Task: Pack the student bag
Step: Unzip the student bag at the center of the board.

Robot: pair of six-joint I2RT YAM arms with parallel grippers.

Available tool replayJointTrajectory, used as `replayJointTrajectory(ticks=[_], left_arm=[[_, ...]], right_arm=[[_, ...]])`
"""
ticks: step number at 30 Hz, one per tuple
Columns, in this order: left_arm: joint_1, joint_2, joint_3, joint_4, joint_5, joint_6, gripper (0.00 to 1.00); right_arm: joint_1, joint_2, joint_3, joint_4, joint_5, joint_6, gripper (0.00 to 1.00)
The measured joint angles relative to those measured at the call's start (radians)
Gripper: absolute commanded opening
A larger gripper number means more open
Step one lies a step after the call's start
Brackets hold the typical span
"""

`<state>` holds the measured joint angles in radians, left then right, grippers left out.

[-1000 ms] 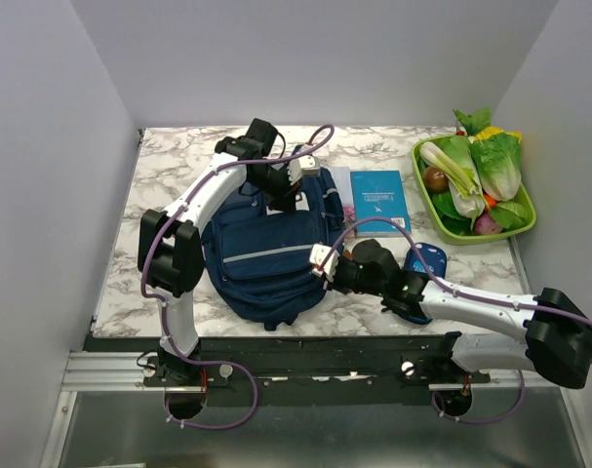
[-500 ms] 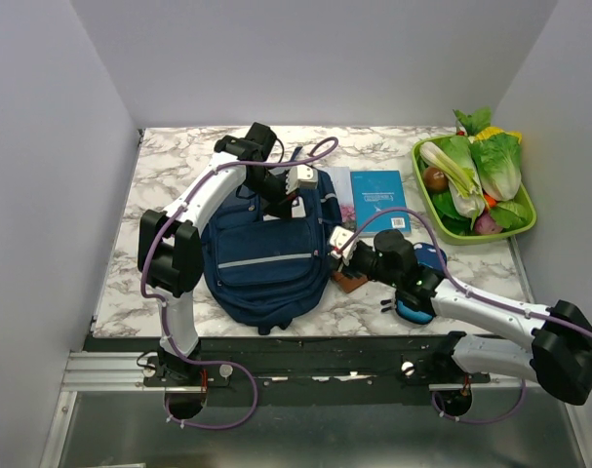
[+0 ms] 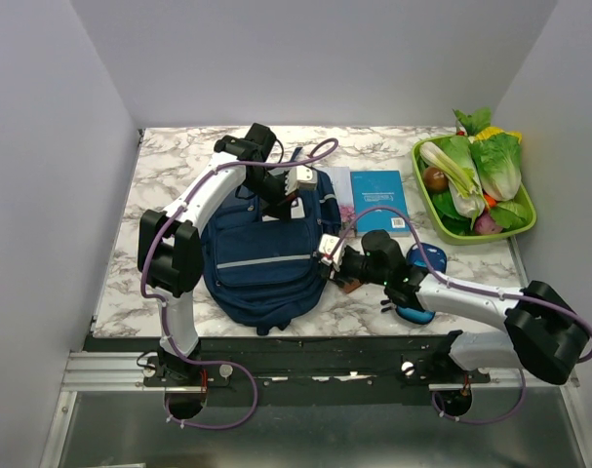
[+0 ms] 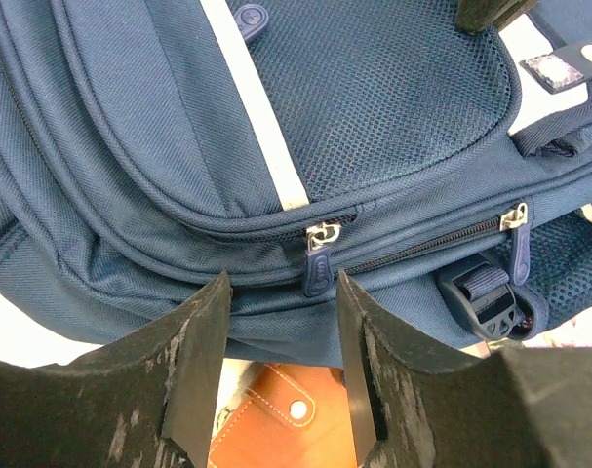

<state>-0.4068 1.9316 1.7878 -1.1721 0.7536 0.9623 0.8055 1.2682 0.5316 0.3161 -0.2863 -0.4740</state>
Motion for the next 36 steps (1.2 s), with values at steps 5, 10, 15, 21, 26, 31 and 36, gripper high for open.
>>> replayJointTrajectory(ticks=[5,10,15,21,26,31,36], left_arm=[[0.005,0.000,0.000,-0.006,-0.001,0.005,0.00],[0.006,0.000,0.000,-0.014,-0.001,0.012,0.00],[0.006,0.000,0.000,-0.017,-0.002,0.020,0.00],[0.006,0.000,0.000,-0.018,-0.002,0.026,0.00],[0.006,0.000,0.000,-0.019,-0.002,0.026,0.00],[0.007,0.000,0.000,-0.019,-0.002,0.029,0.00],[0.006,0.000,0.000,-0.021,-0.002,0.029,0.00]], right_arm=[[0.000,0.046,-0.001,0.060,0.023,-0.006,0.57],[0.000,0.090,-0.001,0.099,0.026,-0.006,0.57],[-0.010,0.101,-0.001,0.114,0.007,-0.005,0.55],[-0.064,0.101,0.003,0.116,-0.087,0.023,0.47],[-0.120,0.101,0.034,0.119,-0.176,0.066,0.44],[-0.133,0.125,0.053,0.126,-0.236,0.085,0.44],[-0.133,0.145,0.055,0.126,-0.272,0.093,0.42]])
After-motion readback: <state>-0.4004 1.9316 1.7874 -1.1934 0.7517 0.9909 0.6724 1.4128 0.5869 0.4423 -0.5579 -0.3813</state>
